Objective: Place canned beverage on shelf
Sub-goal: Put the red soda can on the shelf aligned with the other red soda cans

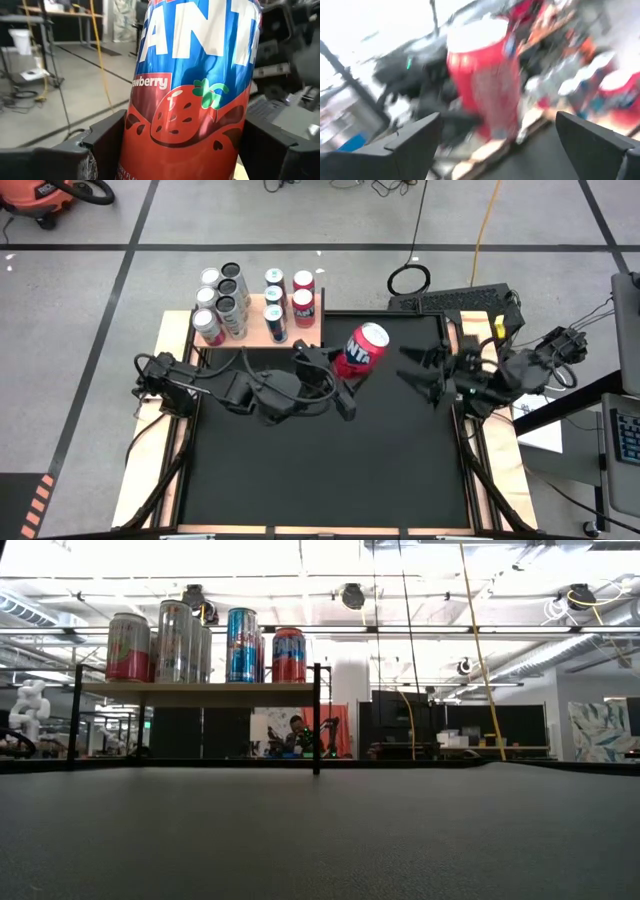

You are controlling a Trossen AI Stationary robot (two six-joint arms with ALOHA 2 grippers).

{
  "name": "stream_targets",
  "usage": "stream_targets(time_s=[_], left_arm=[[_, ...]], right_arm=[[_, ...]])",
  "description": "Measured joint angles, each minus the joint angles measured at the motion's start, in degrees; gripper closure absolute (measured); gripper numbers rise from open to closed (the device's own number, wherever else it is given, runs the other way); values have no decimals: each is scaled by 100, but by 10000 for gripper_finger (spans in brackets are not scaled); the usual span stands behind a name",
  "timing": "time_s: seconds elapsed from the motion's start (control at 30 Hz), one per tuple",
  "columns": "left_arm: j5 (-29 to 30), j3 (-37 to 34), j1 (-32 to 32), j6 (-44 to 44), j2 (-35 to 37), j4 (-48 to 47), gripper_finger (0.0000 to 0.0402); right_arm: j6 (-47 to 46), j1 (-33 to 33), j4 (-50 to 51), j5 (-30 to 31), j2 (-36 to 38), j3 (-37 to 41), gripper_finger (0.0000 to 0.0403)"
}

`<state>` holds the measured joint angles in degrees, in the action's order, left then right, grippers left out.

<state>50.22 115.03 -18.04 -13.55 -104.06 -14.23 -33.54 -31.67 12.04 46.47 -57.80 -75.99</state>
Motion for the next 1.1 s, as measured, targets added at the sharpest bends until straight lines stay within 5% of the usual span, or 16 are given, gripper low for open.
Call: stream_targets(time_s=[0.27, 0.87, 1.1], left_arm=[[1012, 5, -4, 100, -10, 365, 91], [2449, 3, 13, 863, -137, 792, 91], [2838, 3, 67, 991, -137, 785, 91]], right_arm=[[1921, 325, -1713, 573, -37, 0, 24], [1355, 1854, -1787, -1303, -453, 2, 14], [869, 2566, -1756, -2504, -753, 2, 14]])
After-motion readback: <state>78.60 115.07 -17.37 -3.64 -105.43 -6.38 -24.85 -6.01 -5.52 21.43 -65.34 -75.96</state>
